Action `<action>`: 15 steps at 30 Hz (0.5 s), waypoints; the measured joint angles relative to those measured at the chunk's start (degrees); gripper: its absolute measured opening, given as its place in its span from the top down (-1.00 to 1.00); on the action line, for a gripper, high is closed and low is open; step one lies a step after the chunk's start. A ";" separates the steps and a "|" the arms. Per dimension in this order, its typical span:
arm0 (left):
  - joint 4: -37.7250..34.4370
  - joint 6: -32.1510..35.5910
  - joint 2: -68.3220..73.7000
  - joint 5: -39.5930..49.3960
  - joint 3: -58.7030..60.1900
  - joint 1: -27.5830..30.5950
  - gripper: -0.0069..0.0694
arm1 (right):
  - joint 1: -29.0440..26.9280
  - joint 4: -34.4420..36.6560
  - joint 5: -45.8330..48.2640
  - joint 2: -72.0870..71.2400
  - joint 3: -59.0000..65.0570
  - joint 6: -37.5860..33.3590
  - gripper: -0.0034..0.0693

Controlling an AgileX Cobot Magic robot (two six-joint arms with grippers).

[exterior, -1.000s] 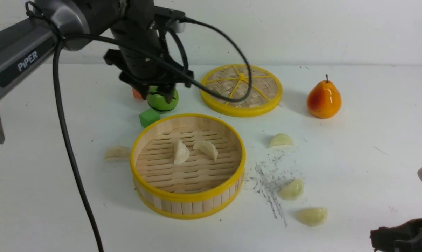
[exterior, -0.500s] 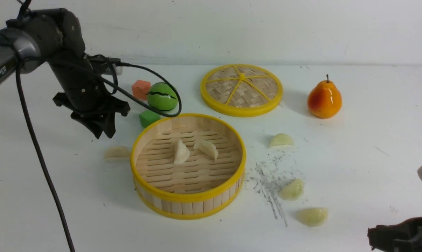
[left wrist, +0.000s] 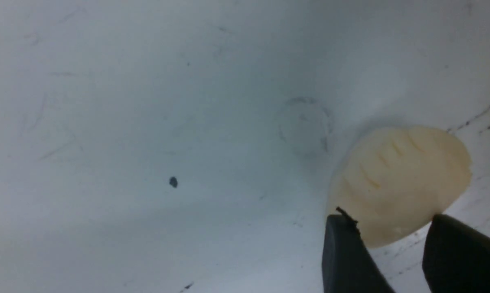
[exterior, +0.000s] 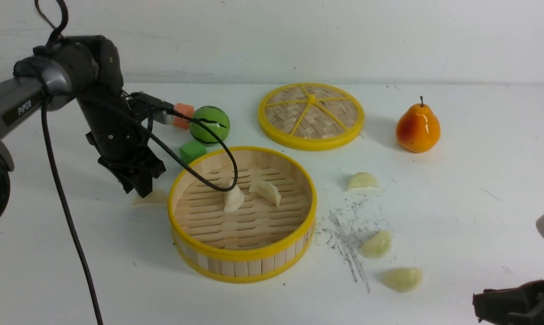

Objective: Put the dumplings into the steamer on the white table.
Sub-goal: 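Reach for and grasp a dumpling on the table with the left gripper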

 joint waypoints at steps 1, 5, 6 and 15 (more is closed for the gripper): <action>0.00 -0.08 0.05 -0.01 0.00 0.00 0.12 | 0.00 0.00 0.00 0.05 0.00 0.00 0.52; -0.49 -1.54 0.50 0.21 -0.34 0.00 0.20 | 0.00 0.00 -0.06 0.05 0.00 -0.48 0.53; -0.71 -2.58 0.58 0.27 -0.34 0.00 0.26 | 0.00 0.00 -0.06 0.05 0.00 -0.66 0.53; -1.03 -20.35 0.84 0.53 -0.84 0.00 0.86 | 0.00 0.00 -0.06 0.05 0.00 -0.87 0.50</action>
